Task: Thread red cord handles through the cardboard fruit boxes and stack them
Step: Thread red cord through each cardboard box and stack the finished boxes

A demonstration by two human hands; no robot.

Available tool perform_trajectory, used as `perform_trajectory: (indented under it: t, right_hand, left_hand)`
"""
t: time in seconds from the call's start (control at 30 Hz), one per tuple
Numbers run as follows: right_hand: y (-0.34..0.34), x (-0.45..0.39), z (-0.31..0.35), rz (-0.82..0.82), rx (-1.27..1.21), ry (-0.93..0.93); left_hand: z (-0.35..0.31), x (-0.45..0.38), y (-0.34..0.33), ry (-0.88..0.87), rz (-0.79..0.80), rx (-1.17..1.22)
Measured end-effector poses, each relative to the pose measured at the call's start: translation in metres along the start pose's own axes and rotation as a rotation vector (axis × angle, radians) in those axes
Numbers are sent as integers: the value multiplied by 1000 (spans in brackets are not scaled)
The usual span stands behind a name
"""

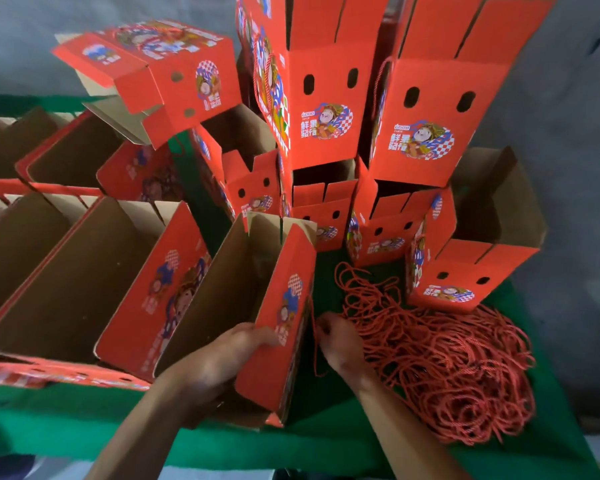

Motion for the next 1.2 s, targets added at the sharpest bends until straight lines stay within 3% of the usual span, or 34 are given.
perform_trajectory:
  t: [0.1,0.2,0.27,0.33,0.43,0.77,0.97,1.2]
  right_hand:
    - [19,4,6,-74,-342,-56]
    - [39,9,13,-79,-497,-93]
    - [53,13,17,-76,-546,-14]
    - [66,22,24,-31,-511,110]
    - [80,31,34,54,-442,152]
    - [110,25,49,12,-66,467]
    - [102,24,41,171,-161,372]
    - [84,21,37,93,-426,83]
  left_hand:
    - [0,-8,2,19,29,10]
    - [-9,-16,-2,-8,36,44]
    - [-17,-21,-6,-42,24,59]
    - [-25,-26,-9,-67,19,63]
    - [-30,-32,-17,-94,0,54]
    - [-31,-25,-40,-109,51,-71]
    - [-30,-24,-39,-126,75,-126]
    - [-31,-29,-38,-46,140,47]
Point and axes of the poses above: each hand's wrist, its own x-axis away from the middle knuckle, its own y-axis out of the back of the hand, z = x × y, the point moved 3 cm from there along -x, towards the middle knuckle, and after that the axes turned 15 degrees about -z, right-handed, at the moved point
